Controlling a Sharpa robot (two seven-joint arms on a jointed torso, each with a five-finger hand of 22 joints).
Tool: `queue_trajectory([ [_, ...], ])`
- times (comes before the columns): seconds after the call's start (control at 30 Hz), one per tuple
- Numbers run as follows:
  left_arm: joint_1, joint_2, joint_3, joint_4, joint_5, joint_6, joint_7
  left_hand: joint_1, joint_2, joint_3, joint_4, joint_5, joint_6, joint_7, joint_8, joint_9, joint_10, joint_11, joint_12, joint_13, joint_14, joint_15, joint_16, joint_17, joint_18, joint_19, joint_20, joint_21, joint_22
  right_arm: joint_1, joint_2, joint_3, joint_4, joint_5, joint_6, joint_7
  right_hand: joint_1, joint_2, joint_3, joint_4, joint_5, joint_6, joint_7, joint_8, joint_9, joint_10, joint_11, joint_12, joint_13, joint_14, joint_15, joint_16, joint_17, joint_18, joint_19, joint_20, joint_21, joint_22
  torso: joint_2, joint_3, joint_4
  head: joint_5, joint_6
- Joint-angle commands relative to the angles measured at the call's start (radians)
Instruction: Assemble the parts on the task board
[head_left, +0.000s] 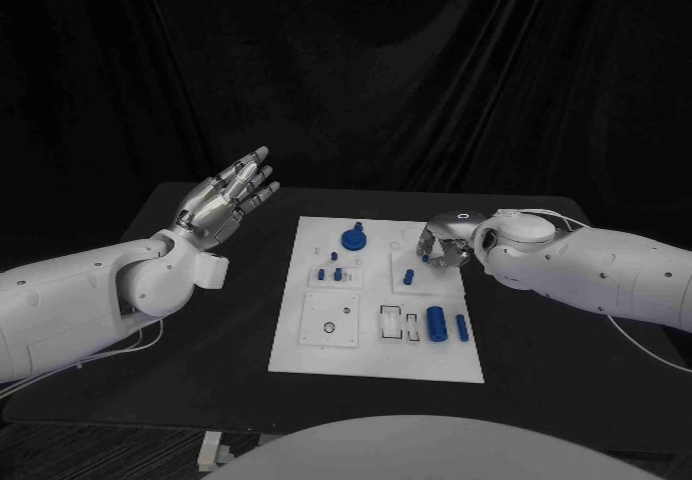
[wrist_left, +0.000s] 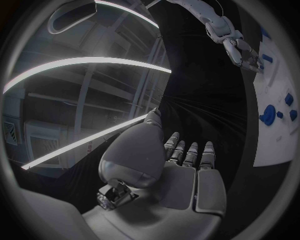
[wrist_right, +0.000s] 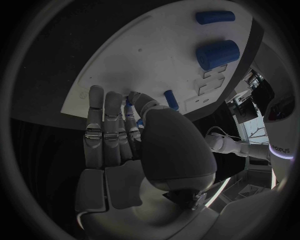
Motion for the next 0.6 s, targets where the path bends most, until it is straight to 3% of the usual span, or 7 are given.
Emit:
queue_trajectory([
  [0.03,-0.002,0.002,0.001,0.001,0.007,0.017,0.066,0.014,-0.002,0.0,-0.01,0.006,0.008,0.002,0.006,0.001,0.0,0.009,0.006,0.002,0.0,0.009,-0.004,-0.001,0.005,0.001,0.006,-0.006,-0.002,-0.005,0.002,0.001,-0.005,-0.007,-0.032,-0.002,-0.009,0.001,0.01,0.001,-0.006,0.01,-0.008,0.007,0.006,0.016,-0.002,0.012,0.004,-0.002,-0.001,0.007,0.003,0.008,-0.006,-0.002,0.005,0.005,0.0,0.0002,0.002,-0.001,0.0],
  [0.2,-0.006,0.003,0.001,0.0,0.007,0.02,0.064,0.017,0.0,0.001,-0.012,0.01,0.012,0.004,0.008,0.002,0.0,0.012,0.007,0.002,0.0,0.012,-0.004,-0.001,0.006,0.001,0.01,-0.006,-0.002,-0.01,0.005,0.001,-0.01,-0.007,-0.05,0.008,-0.013,0.006,0.018,-0.003,-0.019,0.054,-0.008,0.032,0.027,0.041,-0.008,0.034,0.013,0.007,-0.001,0.026,0.015,0.008,-0.001,-0.002,0.007,0.016,0.0,0.0,0.0009,-0.001,0.0],
  [0.6,-0.014,0.008,0.001,-0.005,0.007,0.023,0.057,0.029,0.007,0.005,-0.021,0.026,0.02,0.012,0.01,0.003,0.005,0.022,0.022,0.005,0.0,0.023,-0.004,-0.001,0.012,0.002,0.03,-0.004,0.004,-0.019,0.014,0.001,-0.021,-0.007,-0.091,0.027,-0.013,0.019,0.023,-0.011,-0.038,0.1,0.004,0.06,0.057,0.084,-0.021,0.06,0.022,0.019,0.003,0.048,0.027,0.007,0.007,0.0,0.009,0.023,0.001,0.0003,0.0014,-0.004,0.0],
])
